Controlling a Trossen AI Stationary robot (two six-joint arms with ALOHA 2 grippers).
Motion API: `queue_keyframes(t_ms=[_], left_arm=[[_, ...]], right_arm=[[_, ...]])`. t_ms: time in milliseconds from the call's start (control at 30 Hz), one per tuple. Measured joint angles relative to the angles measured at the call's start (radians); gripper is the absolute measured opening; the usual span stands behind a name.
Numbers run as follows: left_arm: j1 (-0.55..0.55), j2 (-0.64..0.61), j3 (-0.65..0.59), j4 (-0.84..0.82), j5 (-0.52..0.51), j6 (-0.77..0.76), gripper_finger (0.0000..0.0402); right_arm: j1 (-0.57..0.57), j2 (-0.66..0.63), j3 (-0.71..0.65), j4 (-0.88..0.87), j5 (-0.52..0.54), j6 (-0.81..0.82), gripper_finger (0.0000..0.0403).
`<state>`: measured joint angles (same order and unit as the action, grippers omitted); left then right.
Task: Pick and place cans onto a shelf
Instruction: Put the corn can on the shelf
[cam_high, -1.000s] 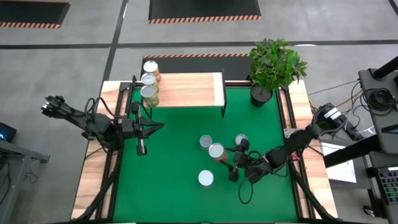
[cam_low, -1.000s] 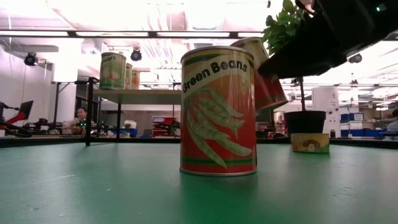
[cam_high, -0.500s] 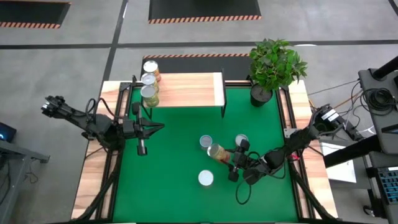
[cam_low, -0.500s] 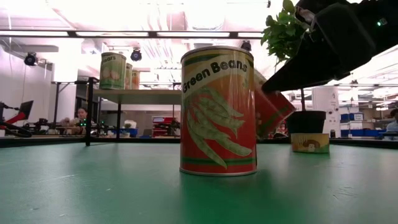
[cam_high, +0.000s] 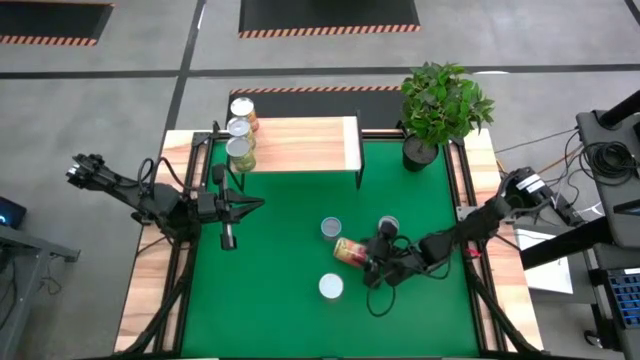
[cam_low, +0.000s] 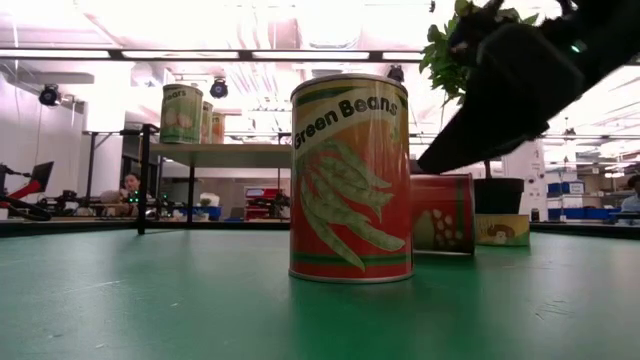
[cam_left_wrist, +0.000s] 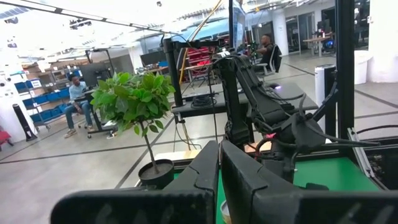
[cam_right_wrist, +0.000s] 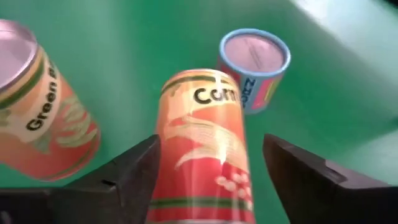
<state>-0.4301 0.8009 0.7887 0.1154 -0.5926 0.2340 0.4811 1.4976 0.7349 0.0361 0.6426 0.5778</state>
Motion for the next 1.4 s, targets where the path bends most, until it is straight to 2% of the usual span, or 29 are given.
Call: queue_keyframes(t_ms=[100,300,467,667,833,1000,1133,1267,1400], left_arm=[[0.0,0.0,0.0,0.0,0.0,0.0,0.0],[0.0,0.0,0.0,-0.006,0.0,0.0,0.0],[0.0,0.0,0.0,-0.021,0.0,0.0,0.0],[0.0,0.0,0.0,-0.028,0.0,0.0,0.0],[0.0,0.0,0.0,-0.027,0.0,0.0,0.0],[0.0,0.0,0.0,-0.027,0.0,0.0,0.0],[0.0,0.0,0.0,-0.027,0.0,0.0,0.0],[0.0,0.0,0.0,-0.029,0.0,0.0,0.0],[0.0,0.0,0.0,-0.034,0.0,0.0,0.0]], right_arm=[[-0.037,-0.002,0.062,-0.139,-0.071,0.005,0.0305],[-0.121,-0.002,0.167,-0.274,-0.347,-0.011,0.0361],[-0.167,-0.002,0.23,-0.436,-0.453,0.02,0.0362],[-0.183,0.014,0.234,-0.391,-0.571,0.045,0.0352],[-0.202,0.092,0.263,-0.375,-0.614,0.03,0.035],[-0.213,0.202,0.355,-0.409,-0.672,-0.041,0.0346],[-0.214,0.276,0.449,-0.553,-0.661,-0.103,0.0332],[-0.214,0.316,0.492,-0.562,-0.653,-0.133,0.0304],[-0.214,0.312,0.496,-0.567,-0.646,-0.137,0.03]])
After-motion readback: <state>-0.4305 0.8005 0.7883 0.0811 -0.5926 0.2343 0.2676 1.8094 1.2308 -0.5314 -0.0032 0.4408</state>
